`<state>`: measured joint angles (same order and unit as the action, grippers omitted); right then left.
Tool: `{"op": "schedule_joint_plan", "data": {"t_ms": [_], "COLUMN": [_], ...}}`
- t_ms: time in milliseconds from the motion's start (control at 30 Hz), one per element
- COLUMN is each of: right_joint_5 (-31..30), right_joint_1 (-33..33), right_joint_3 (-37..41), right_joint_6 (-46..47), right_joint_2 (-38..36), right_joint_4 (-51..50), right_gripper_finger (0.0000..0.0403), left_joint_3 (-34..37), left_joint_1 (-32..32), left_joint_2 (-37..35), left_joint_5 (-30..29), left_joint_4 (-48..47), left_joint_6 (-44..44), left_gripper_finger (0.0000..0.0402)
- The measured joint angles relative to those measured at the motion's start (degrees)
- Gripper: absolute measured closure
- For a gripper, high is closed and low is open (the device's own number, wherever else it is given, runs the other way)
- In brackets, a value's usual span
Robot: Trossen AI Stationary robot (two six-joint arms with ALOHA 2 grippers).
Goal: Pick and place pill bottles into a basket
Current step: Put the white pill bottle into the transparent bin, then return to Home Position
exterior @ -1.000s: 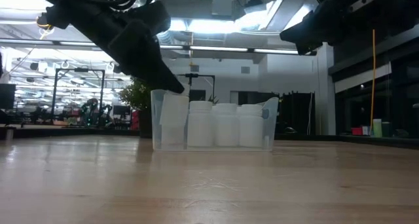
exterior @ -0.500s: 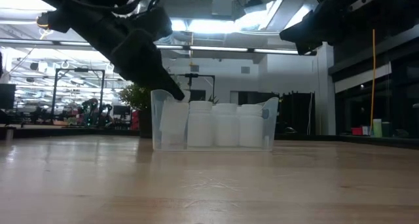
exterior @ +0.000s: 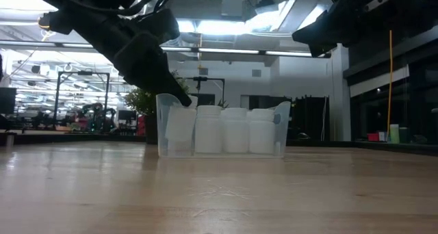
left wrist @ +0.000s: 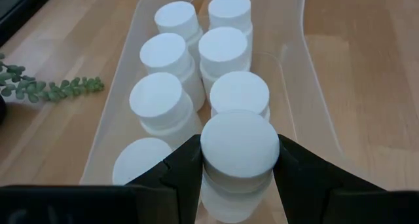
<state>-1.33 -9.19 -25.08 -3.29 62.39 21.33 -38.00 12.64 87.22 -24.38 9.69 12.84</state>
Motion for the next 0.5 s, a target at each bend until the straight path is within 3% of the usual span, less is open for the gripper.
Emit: {"op": "schedule_joint_plan", "data": {"t_ms": [100, 333, 500], "right_joint_5": [0.0, 0.01, 0.01], "right_joint_1": [0.0, 0.0, 0.0], "right_joint_3": [0.0, 0.0, 0.0], "right_joint_6": [0.0, 0.0, 0.0], "right_joint_2": [0.0, 0.0, 0.0], "right_joint_4": [-0.01, 0.0, -0.01], "right_gripper_finger": [0.0393, 0.0393, 0.0393], "left_joint_3": [0.0, 0.0, 0.0], "left_joint_1": [0.0, 0.0, 0.0], "left_joint_2": [-0.02, -0.04, -0.05], "left_joint_5": [0.0, 0.0, 0.0], "left_joint_4": [0.0, 0.0, 0.0], "left_joint_6": [-0.04, -0.06, -0.06], "left_gripper_finger": [0.0246, 0.0186, 0.018]}}
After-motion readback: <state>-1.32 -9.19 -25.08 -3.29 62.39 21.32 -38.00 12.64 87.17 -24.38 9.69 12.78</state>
